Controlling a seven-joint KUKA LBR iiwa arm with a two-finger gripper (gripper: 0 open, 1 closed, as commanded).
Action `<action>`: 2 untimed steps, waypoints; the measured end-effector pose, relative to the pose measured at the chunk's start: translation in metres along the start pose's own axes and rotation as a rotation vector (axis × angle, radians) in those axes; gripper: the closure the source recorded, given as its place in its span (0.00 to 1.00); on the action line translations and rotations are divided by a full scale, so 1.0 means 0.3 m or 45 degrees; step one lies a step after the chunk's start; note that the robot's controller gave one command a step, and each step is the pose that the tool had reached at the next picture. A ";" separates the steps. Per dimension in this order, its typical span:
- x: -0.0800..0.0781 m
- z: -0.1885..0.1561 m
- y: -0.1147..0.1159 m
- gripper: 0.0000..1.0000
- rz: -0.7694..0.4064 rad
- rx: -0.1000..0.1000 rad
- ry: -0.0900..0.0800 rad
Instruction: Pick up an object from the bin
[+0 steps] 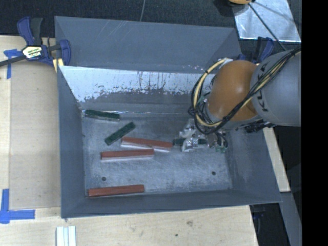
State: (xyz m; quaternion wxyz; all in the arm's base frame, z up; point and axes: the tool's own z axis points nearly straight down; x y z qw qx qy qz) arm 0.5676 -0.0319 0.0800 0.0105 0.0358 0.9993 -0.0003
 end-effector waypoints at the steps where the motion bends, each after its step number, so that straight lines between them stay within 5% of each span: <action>1: 0.000 0.000 0.000 1.00 0.000 0.000 0.000; 2: -0.031 -0.561 -0.007 1.00 -0.159 -0.001 0.013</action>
Offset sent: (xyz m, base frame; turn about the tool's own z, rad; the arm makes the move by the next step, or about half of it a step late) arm 0.0033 -0.0020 0.1645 -0.1249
